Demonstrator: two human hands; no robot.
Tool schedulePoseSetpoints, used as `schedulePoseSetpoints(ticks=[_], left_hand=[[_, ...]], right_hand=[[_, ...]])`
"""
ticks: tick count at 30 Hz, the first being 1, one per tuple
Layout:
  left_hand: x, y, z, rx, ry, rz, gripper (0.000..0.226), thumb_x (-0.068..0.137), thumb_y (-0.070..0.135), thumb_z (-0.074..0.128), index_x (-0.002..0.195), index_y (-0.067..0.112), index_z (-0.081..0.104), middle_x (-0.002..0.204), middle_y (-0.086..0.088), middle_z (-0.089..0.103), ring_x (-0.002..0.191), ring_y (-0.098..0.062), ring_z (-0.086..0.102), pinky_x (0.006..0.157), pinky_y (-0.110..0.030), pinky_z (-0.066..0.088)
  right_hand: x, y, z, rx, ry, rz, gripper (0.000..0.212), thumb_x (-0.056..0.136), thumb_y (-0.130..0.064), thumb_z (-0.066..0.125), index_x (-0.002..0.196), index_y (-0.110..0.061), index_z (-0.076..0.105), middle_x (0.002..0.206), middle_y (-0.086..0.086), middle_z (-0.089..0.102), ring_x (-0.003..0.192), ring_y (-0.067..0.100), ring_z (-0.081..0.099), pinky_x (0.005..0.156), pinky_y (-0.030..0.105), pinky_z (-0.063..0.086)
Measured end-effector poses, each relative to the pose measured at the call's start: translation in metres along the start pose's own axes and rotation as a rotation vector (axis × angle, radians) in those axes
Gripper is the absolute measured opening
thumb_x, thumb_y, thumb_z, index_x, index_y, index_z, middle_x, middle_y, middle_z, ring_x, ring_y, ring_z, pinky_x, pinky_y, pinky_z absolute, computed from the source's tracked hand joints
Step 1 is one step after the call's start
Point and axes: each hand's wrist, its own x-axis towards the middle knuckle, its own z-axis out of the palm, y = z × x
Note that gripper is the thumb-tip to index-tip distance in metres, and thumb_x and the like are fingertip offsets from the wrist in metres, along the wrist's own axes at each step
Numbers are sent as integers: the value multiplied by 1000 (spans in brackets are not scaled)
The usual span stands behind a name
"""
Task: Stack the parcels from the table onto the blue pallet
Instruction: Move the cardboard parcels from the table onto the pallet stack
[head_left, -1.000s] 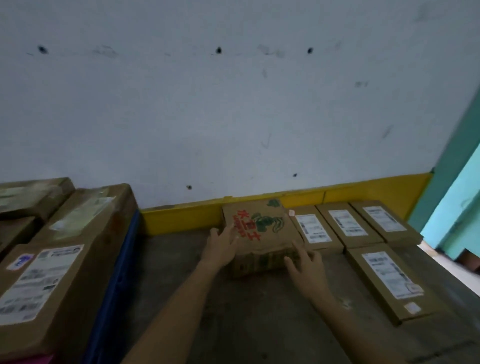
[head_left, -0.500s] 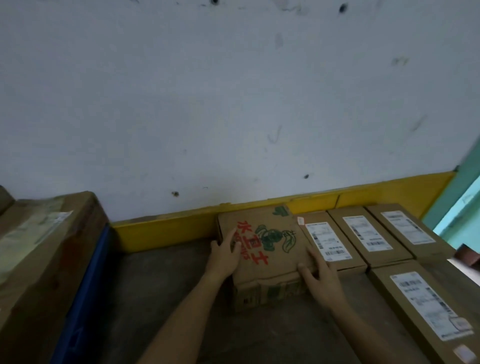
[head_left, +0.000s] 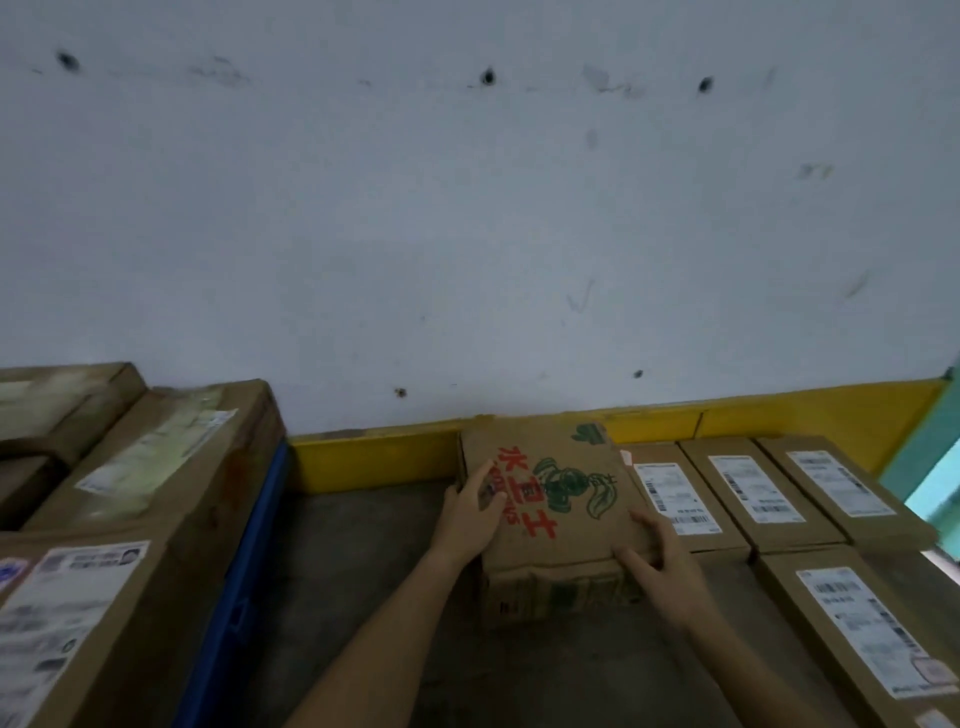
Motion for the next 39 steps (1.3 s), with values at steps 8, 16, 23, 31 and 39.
schedulePoseSetpoints(ticks=[8,16,23,31,39], left_hand=[[-80,62,-39,31,91,123,57,95,34,49,146,28,27,147,-10,34,130,-28,41,102,-46,44],[-158,115,-63,16,174,247,59,93,30,55,146,23,29,144,-7,41,131,-25,42,104,-38,42],[-188,145,-64,46,180,317,60,92,30,57,145,22,30,143,-8,43,126,-24,47,95,-27,43],[-214,177,-90,0,301,396,59,88,27,62,141,25,36,140,-10,32,126,-24,39,105,-26,36],[-253,206,-174,-80,480,475,46,88,27,61,132,21,47,136,-12,40,123,-24,44,99,-33,46]], right_hand=[[-53,-45,-28,-18,72,-173,46,88,-20,62,130,-18,43,124,5,48,96,18,53,80,42,53],[-113,-82,-60,7,180,-335,48,87,-22,63,131,-16,44,126,12,52,98,16,47,77,33,44],[-145,-97,-85,42,197,-308,49,87,-29,60,132,-24,41,130,9,50,108,23,51,89,45,49],[-161,-138,-99,59,285,-414,47,86,-31,59,130,-23,43,129,7,52,110,25,53,90,47,49],[-167,-224,-66,128,282,-517,47,86,-39,55,130,-28,41,129,9,52,114,31,50,97,52,43]])
